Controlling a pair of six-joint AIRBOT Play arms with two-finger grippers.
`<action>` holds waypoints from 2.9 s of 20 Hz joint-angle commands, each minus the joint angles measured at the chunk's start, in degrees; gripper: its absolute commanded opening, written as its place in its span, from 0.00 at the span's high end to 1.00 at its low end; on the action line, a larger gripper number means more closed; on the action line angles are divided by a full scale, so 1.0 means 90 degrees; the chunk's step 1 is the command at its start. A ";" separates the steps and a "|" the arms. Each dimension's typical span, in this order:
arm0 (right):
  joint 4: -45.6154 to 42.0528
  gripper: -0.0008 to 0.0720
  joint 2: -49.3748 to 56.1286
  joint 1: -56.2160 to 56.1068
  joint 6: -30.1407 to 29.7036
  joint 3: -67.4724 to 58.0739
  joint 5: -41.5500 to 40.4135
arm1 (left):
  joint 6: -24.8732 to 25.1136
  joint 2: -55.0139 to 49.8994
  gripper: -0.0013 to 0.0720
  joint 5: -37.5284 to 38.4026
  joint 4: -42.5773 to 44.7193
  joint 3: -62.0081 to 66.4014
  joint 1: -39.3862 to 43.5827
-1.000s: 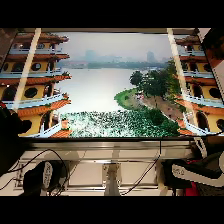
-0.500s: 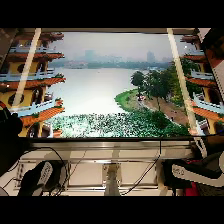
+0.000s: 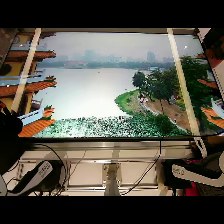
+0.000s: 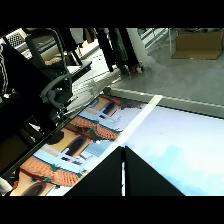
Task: Fold the clothes and pants, and hang the long-sleeved shirts on hangers.
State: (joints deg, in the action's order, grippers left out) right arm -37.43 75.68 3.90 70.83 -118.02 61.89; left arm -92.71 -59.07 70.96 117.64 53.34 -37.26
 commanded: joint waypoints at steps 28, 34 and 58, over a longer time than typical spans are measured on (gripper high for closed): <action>0.0007 0.97 -0.0005 -0.0002 0.0002 0.0000 0.0002 | 0.1933 0.1715 0.97 -0.2501 -0.9772 0.1171 0.0053; 0.0036 0.97 -0.0005 -0.0002 0.0022 -0.0002 0.0010 | 0.2635 0.2569 0.97 -0.2399 -1.0545 0.1780 0.1763; -0.2059 0.77 0.0138 0.0000 0.1078 0.0430 0.0260 | 0.1496 -0.2579 0.16 -0.7456 -0.8123 0.1800 0.8381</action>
State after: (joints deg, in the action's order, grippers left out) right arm -52.95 76.16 3.90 79.61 -115.55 63.99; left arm -79.26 -80.14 9.80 45.82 69.43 37.65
